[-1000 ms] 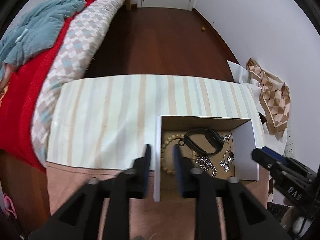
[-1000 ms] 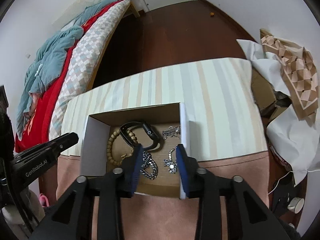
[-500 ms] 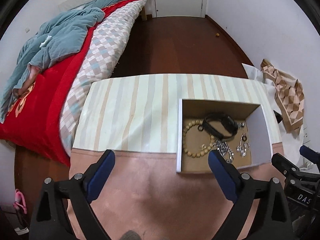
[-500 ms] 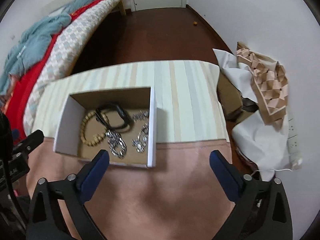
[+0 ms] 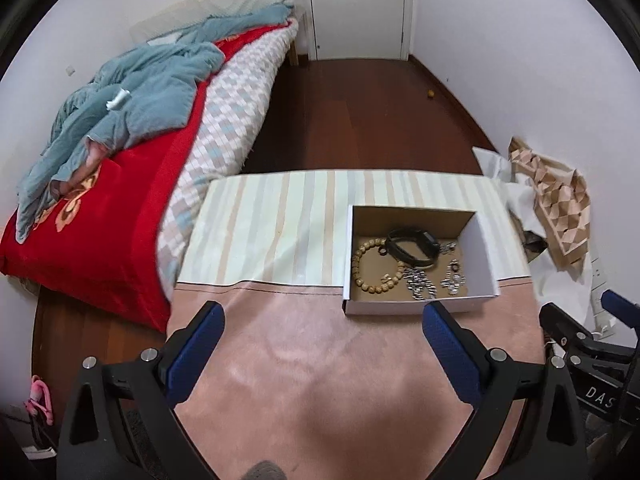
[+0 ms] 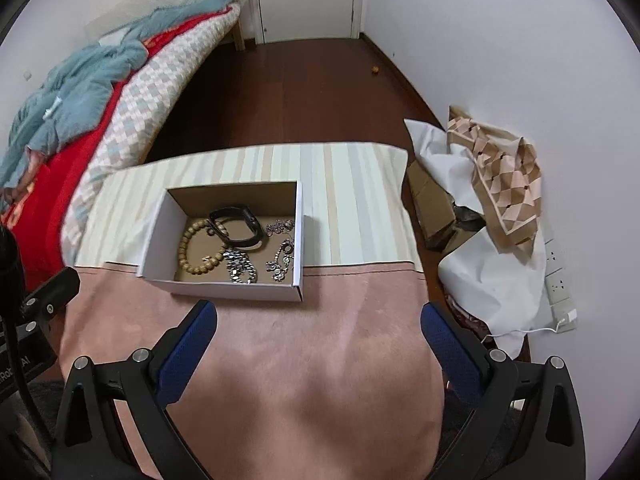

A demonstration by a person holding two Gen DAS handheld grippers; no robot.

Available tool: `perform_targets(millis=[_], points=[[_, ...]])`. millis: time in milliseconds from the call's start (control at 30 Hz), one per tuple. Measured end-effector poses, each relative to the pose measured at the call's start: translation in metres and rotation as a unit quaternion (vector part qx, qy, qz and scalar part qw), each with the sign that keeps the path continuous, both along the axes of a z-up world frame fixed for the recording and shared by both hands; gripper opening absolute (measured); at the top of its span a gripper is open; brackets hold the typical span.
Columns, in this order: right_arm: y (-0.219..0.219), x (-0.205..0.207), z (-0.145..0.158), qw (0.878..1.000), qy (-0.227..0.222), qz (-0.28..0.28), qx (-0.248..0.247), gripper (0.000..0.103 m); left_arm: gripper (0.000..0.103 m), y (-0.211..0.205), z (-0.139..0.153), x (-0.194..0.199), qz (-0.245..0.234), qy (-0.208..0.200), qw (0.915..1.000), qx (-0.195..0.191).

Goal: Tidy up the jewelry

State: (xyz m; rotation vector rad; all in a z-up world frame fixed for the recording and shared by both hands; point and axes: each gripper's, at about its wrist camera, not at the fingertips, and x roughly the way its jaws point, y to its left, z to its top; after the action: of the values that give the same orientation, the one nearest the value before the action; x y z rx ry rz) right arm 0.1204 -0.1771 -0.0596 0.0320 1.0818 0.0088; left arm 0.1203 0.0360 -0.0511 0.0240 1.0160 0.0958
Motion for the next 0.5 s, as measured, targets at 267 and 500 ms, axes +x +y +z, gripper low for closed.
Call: perform_targets(millis=[267, 500], points=[[-0.009, -0.059, 0.077, 0.998, -0.058, -0.002, 0.008, 0.103, 0.101, -0.004, 0.063, -0.049, -0.005, -0.043, 0.9991, -0.005], [-0.009, -0.101, 0.136, 0.995, -0.104, 0.005, 0.008, 0.103, 0.101, -0.008, 0.096, -0.08, -0.011, -0.055, 0.9983, -0.015]])
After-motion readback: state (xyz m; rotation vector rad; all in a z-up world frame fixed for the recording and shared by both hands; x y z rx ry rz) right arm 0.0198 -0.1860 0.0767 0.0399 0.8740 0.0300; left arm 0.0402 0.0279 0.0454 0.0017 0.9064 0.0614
